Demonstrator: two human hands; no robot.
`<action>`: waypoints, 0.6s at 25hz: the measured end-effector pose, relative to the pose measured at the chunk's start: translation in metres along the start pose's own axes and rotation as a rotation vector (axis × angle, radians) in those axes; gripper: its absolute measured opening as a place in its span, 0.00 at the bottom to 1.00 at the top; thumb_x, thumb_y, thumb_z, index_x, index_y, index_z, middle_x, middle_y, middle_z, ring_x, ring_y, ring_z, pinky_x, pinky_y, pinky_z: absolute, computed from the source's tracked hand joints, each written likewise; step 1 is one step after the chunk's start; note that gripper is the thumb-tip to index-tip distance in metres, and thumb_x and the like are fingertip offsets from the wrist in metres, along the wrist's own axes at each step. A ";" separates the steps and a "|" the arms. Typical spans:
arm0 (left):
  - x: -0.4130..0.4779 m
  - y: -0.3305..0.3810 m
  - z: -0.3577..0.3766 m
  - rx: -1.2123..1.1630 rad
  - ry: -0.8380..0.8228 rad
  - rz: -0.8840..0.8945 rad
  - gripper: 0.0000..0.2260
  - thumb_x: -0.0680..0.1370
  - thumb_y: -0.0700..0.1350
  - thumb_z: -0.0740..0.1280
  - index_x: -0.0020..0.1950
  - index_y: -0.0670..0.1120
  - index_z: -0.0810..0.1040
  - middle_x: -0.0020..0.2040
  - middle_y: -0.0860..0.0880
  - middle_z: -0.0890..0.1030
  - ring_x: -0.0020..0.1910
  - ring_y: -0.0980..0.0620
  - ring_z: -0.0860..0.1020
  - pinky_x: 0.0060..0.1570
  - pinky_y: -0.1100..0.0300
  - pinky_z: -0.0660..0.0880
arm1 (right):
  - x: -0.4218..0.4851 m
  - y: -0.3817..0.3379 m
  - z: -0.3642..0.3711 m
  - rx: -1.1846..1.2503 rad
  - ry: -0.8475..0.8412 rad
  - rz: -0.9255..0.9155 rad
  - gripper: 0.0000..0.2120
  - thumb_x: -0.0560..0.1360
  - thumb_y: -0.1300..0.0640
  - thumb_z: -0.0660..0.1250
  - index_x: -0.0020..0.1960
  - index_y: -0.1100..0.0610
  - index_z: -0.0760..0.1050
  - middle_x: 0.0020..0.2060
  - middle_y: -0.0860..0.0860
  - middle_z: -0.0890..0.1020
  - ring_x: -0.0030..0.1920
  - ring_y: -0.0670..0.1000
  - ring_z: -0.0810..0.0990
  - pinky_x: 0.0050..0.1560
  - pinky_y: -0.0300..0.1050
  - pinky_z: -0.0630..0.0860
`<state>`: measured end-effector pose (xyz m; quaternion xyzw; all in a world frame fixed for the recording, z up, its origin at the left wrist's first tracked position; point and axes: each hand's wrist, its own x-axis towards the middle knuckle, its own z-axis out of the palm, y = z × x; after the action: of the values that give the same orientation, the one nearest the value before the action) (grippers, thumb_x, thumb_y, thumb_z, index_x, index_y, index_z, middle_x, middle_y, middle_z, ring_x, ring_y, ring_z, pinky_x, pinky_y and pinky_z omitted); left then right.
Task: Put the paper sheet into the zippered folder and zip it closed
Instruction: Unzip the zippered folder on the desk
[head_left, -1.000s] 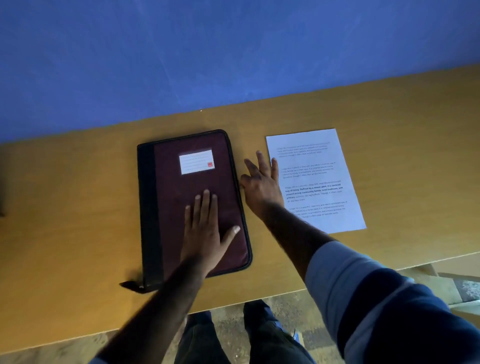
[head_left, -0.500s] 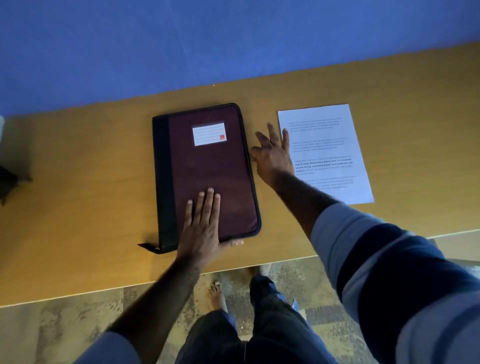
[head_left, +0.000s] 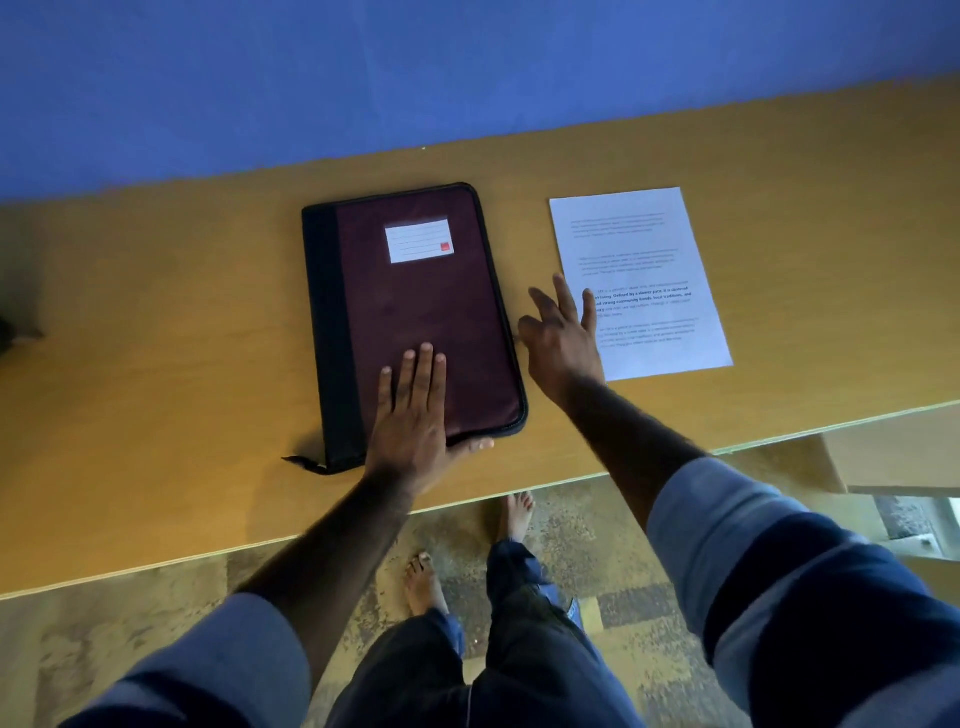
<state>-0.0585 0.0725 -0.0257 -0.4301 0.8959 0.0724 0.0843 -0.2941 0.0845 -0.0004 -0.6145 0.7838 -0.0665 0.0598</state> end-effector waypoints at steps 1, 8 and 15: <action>-0.001 0.000 0.000 -0.002 -0.002 0.004 0.58 0.69 0.83 0.45 0.83 0.40 0.43 0.84 0.40 0.44 0.83 0.40 0.46 0.80 0.38 0.49 | -0.009 -0.001 0.002 0.013 0.006 0.016 0.12 0.75 0.70 0.65 0.49 0.55 0.80 0.76 0.58 0.69 0.82 0.63 0.50 0.77 0.72 0.46; 0.000 0.000 0.000 -0.002 0.001 -0.020 0.56 0.70 0.82 0.43 0.83 0.41 0.40 0.84 0.42 0.40 0.83 0.42 0.41 0.80 0.40 0.44 | -0.076 -0.013 0.017 0.101 0.025 0.152 0.10 0.75 0.68 0.64 0.47 0.56 0.79 0.77 0.59 0.68 0.82 0.64 0.51 0.76 0.73 0.47; -0.024 -0.025 0.001 -0.048 0.026 -0.056 0.56 0.70 0.82 0.48 0.83 0.45 0.40 0.83 0.43 0.36 0.83 0.43 0.41 0.80 0.40 0.42 | -0.121 -0.034 0.024 0.110 0.073 0.212 0.10 0.76 0.70 0.61 0.46 0.56 0.75 0.78 0.59 0.66 0.82 0.63 0.49 0.77 0.71 0.47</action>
<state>-0.0242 0.0757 -0.0230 -0.4578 0.8826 0.0857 0.0643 -0.2292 0.1931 -0.0162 -0.5213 0.8412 -0.1247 0.0716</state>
